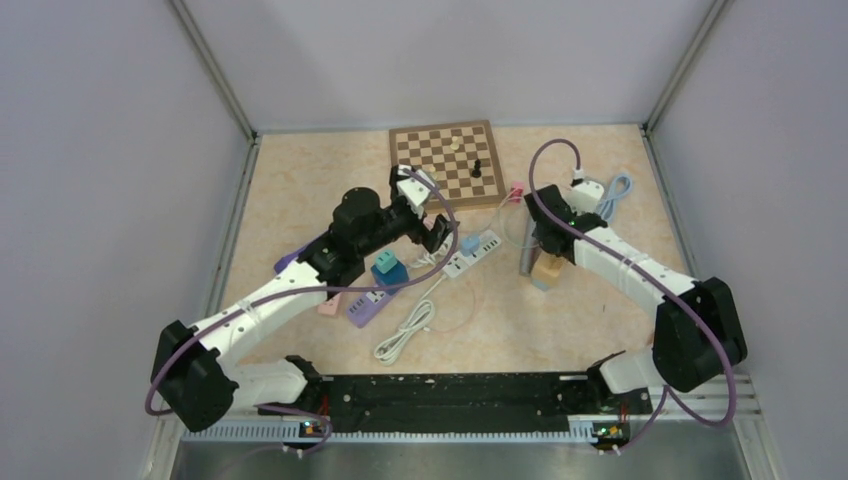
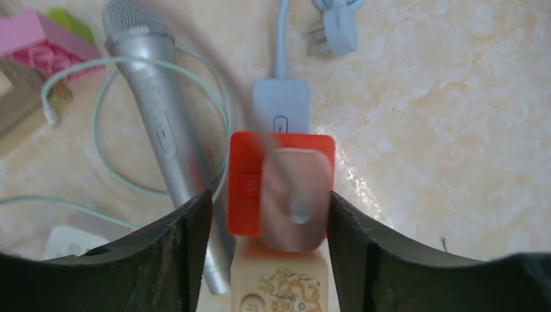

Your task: Insert the plug

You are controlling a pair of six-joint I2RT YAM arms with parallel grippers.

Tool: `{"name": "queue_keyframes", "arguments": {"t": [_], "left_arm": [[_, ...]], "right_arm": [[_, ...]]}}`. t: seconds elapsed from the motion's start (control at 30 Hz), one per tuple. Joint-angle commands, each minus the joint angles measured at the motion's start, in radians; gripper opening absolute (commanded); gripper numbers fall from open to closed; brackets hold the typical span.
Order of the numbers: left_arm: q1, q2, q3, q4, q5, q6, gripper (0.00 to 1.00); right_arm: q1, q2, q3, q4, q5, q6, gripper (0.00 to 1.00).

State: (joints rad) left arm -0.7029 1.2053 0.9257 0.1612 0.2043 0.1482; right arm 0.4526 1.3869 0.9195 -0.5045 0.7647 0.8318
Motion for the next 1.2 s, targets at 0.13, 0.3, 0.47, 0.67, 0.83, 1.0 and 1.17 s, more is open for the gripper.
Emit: {"name": "queue_keyframes", "arguments": {"t": [0.13,0.3,0.47,0.67,0.83,1.0,1.17], "left_arm": [[-0.001,-0.054,-0.016,0.044,-0.038,0.01,0.99],[-0.001,-0.068,-0.042,0.066,-0.047,0.007,0.99],[0.0,-0.067,-0.057,0.085,-0.053,0.009,0.99],[0.002,-0.063,-0.069,0.086,-0.056,0.02,0.99],[0.008,-0.067,-0.072,0.083,-0.056,0.027,0.99],[0.011,-0.065,-0.073,0.08,-0.054,0.039,0.99],[0.011,-0.064,-0.073,0.075,-0.054,0.049,0.99]], "right_arm": [[-0.062,0.007,0.17,-0.219,-0.213,-0.142,0.79],[-0.076,-0.018,0.173,-0.225,-0.232,-0.147,0.7],[-0.094,0.017,0.182,-0.234,-0.244,-0.156,0.49],[-0.097,0.069,0.205,-0.267,-0.184,-0.151,0.33],[-0.096,0.084,0.222,-0.272,-0.17,-0.156,0.42],[-0.095,0.092,0.24,-0.272,-0.176,-0.156,0.45],[-0.095,0.089,0.248,-0.272,-0.168,-0.154,0.54]]}}
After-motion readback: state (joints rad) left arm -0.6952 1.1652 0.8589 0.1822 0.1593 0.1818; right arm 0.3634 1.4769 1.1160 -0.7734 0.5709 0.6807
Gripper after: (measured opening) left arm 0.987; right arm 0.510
